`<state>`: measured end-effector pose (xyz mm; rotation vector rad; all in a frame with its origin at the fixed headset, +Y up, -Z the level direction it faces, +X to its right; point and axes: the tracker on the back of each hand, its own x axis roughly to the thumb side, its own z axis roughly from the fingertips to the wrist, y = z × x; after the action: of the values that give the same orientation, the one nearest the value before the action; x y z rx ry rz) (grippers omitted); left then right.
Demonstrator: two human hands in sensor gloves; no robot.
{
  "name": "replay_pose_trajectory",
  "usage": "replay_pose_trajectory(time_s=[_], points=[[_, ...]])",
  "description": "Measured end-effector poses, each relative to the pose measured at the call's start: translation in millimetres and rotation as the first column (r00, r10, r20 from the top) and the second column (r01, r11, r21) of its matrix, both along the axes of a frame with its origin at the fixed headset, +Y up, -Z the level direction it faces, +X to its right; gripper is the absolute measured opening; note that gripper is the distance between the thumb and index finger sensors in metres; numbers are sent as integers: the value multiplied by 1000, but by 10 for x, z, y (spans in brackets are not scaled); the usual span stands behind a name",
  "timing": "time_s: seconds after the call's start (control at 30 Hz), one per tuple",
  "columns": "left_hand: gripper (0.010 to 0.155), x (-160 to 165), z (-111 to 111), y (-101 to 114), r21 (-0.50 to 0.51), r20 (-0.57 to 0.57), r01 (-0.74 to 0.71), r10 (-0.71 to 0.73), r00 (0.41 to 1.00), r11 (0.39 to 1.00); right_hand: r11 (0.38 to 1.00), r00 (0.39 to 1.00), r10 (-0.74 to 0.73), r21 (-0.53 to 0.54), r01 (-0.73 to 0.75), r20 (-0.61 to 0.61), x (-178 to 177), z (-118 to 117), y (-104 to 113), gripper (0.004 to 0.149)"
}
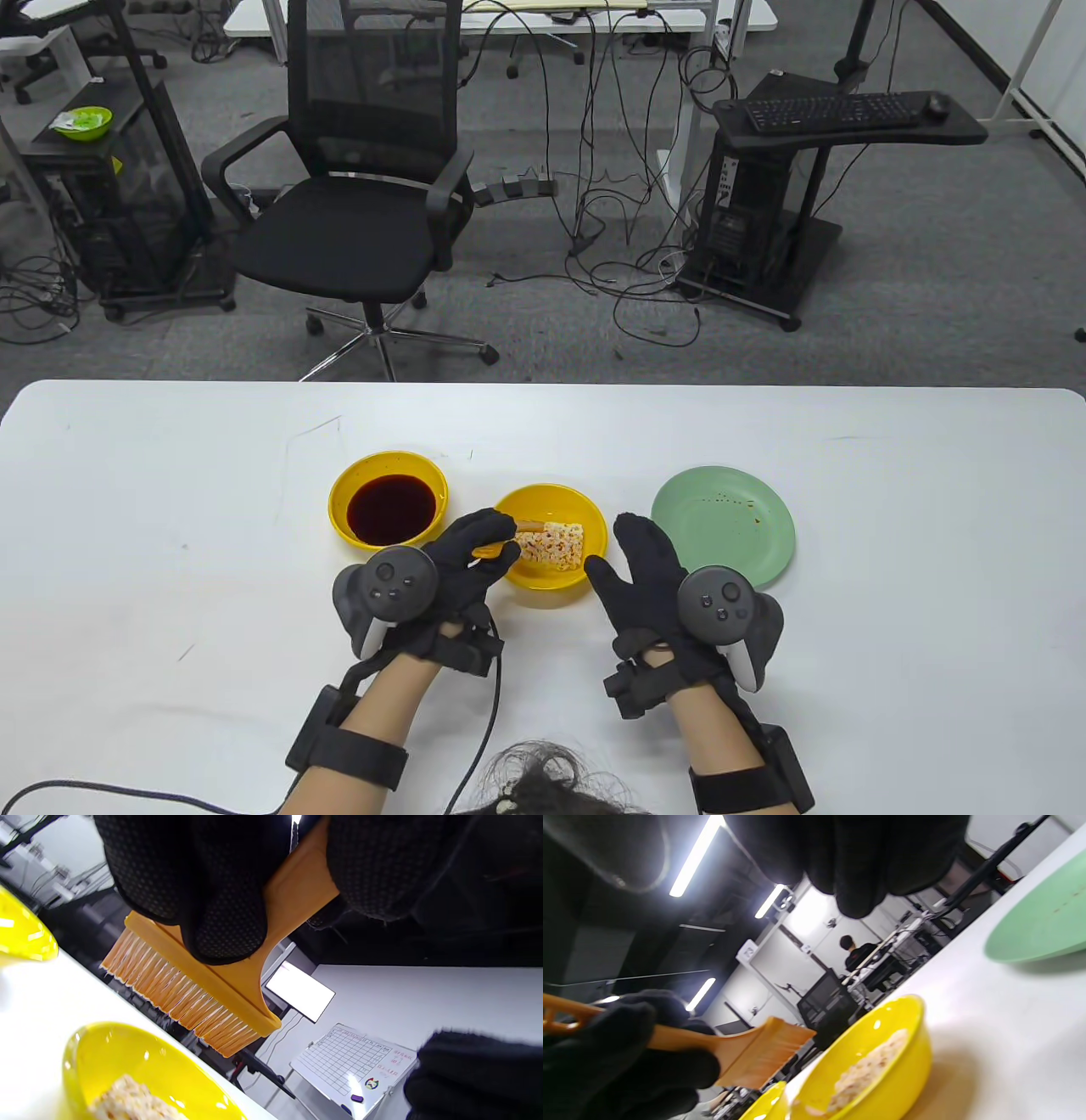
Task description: Dip brush into soy sauce and glaze onto rice cake
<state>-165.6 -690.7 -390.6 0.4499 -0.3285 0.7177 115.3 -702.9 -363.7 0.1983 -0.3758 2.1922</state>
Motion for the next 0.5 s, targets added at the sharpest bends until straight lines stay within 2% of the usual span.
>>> replay_pose_trajectory(time_s=[0.2,0.33,0.5], points=[[44,115,120,7,98,-30,173,-171,985,980,996,994,18,90,-9,-107,-290,150,112,72],[45,238,167,10,112,-21,241,-240,970,964,989,988,45,149,-23,-148,-442,236,171,67],[46,384,222,32,147,-21,325,-325,945,934,984,984,70,174,-41,-165,-532,291,189,61]])
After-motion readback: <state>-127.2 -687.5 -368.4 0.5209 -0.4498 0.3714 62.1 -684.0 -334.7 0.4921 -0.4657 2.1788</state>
